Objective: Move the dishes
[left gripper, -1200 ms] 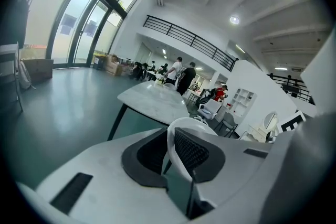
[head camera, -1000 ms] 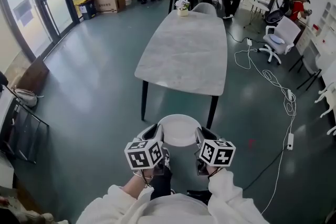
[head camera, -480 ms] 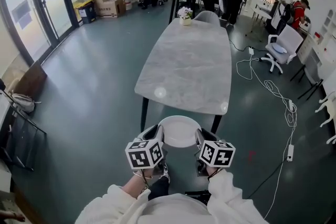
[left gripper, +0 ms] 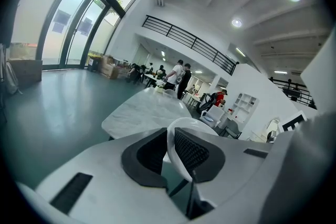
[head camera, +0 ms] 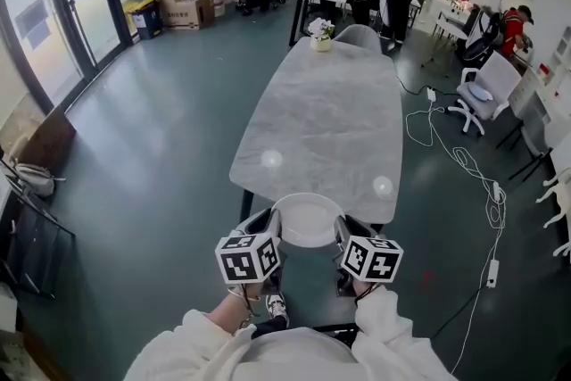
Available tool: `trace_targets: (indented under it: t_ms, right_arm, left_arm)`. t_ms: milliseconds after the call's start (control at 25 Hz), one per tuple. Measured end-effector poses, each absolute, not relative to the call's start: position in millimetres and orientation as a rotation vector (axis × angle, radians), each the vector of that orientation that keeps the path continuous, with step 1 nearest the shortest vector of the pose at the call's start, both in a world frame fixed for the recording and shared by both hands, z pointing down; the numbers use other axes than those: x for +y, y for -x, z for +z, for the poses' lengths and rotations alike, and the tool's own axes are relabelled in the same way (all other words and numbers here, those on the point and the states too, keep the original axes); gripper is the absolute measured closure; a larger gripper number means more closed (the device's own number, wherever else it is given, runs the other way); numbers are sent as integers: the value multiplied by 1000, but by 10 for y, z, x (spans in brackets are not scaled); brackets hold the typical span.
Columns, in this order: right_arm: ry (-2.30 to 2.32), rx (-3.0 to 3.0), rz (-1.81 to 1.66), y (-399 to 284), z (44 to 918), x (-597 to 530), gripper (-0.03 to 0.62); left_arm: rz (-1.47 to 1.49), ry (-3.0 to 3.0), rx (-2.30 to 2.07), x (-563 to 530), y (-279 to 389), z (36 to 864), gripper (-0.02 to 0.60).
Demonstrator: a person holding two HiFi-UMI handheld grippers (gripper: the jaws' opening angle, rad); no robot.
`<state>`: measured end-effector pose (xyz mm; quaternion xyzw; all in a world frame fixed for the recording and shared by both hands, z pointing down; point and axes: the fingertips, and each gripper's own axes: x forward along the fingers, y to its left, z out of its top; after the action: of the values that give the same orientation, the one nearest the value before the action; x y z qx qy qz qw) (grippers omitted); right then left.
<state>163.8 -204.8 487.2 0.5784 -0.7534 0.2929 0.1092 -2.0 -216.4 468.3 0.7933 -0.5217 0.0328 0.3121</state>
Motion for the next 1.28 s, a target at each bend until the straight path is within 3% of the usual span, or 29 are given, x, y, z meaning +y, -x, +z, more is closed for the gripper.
trace_targets:
  t_ms: [480, 1280]
  right_arm:
    - [-1717, -2209, 854, -1380, 4809, -2994, 477]
    - [-1628, -2148, 912, -1272, 5109, -3390, 480]
  left_arm:
    - [82, -2095, -1370, -3147, 279, 4639, 540]
    - [89, -1975, -1345, -3470, 399, 5080, 540]
